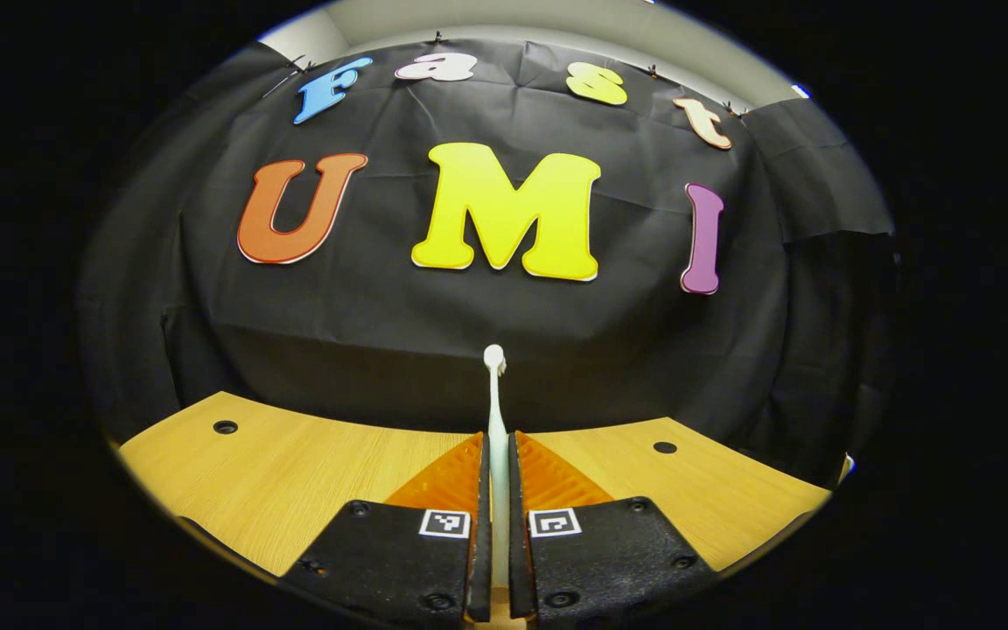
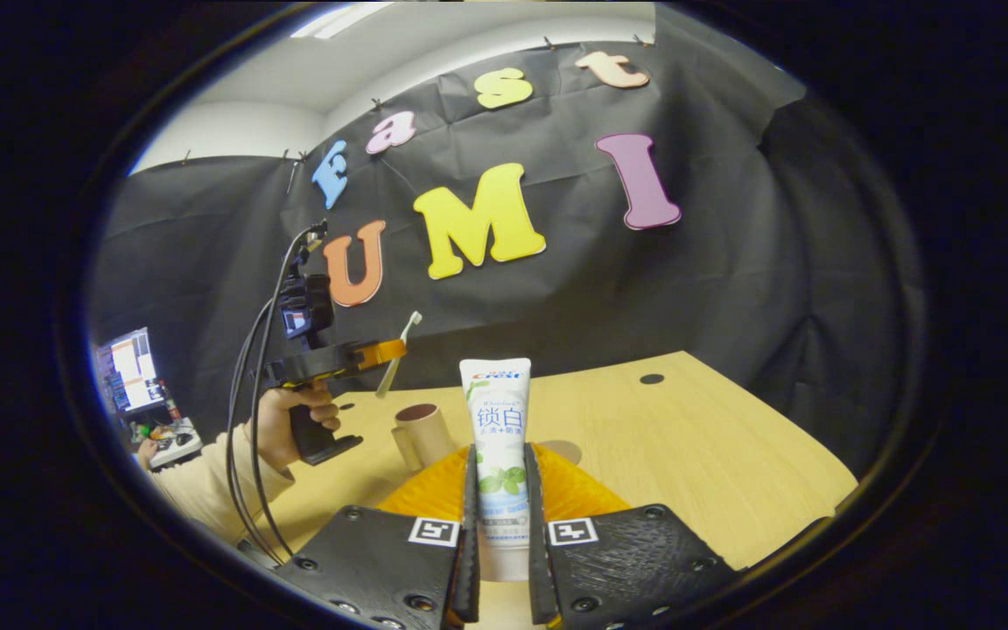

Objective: Put the toothbrush and toothpaste on the desktop into the cup, then pick up the cup and place it on the coaster on the desktop.

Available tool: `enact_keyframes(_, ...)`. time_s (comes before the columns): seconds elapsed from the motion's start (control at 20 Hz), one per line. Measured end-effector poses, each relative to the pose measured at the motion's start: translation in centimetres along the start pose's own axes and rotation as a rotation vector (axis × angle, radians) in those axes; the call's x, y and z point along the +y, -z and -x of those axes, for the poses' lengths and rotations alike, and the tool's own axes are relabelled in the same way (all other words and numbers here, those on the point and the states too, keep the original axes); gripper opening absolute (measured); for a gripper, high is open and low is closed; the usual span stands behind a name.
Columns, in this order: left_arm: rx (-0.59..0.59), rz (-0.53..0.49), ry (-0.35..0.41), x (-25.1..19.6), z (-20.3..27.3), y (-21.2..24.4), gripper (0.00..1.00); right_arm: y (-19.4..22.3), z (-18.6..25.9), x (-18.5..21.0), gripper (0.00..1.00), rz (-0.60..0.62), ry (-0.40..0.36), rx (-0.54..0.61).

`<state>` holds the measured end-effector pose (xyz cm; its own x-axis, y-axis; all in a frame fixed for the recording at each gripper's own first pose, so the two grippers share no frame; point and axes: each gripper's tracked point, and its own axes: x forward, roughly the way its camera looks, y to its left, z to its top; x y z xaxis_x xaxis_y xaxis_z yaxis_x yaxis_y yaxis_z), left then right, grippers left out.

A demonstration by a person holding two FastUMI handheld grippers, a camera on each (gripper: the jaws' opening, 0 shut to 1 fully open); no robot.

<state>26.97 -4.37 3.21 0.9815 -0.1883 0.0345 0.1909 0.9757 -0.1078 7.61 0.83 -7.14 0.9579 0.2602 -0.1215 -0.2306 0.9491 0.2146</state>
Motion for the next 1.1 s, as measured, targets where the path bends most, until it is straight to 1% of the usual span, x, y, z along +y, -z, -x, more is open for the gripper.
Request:
enact_keyframes(0.55,0.015,0.006,-0.011,0.8,-0.2,0.8,0.12,1.1,-0.1,-1.0,0.22,-0.024,0.016,0.021)
enact_keyframes(0.65,0.022,-0.019,-0.052,1.6,-0.4,1.1,0.12,1.3,-0.1,-1.1,0.22,-0.017,0.020,0.020)
enact_keyframes(0.7,0.034,-0.042,-0.054,1.5,-0.8,1.5,0.13,1.4,-0.1,-1.3,0.22,-0.012,0.025,0.021)
enact_keyframes(0.75,0.046,-0.052,-0.038,1.1,-0.9,1.8,0.18,1.5,-0.2,-1.2,0.22,-0.011,0.028,0.025)
enact_keyframes(0.8,0.057,-0.056,-0.032,0.9,-0.7,2.1,0.32,1.6,-0.3,-1.2,0.22,-0.011,0.028,0.032)
enact_keyframes(0.85,0.066,-0.057,-0.032,0.8,-0.7,2.3,0.52,1.9,-0.4,-1.2,0.22,-0.011,0.027,0.039)
enact_keyframes(0.9,0.076,-0.054,-0.028,0.8,-0.4,2.5,0.67,1.9,-0.4,-1.1,0.22,-0.010,0.029,0.044)
enact_keyframes(0.95,0.085,-0.049,-0.030,0.8,0.0,2.6,0.58,1.9,-0.5,-1.1,0.22,-0.007,0.030,0.047)
enact_keyframes(1.0,0.093,-0.048,-0.034,1.0,0.1,2.8,0.78,1.8,-0.6,-0.9,0.22,-0.003,0.031,0.048)
enact_keyframes(1.05,0.098,-0.047,-0.041,1.2,0.4,2.8,0.83,1.6,-0.9,-0.7,0.22,0.003,0.031,0.046)
enact_keyframes(1.1,0.100,-0.040,-0.052,1.5,1.0,3.0,0.89,1.2,-1.2,-0.4,0.22,0.011,0.027,0.039)
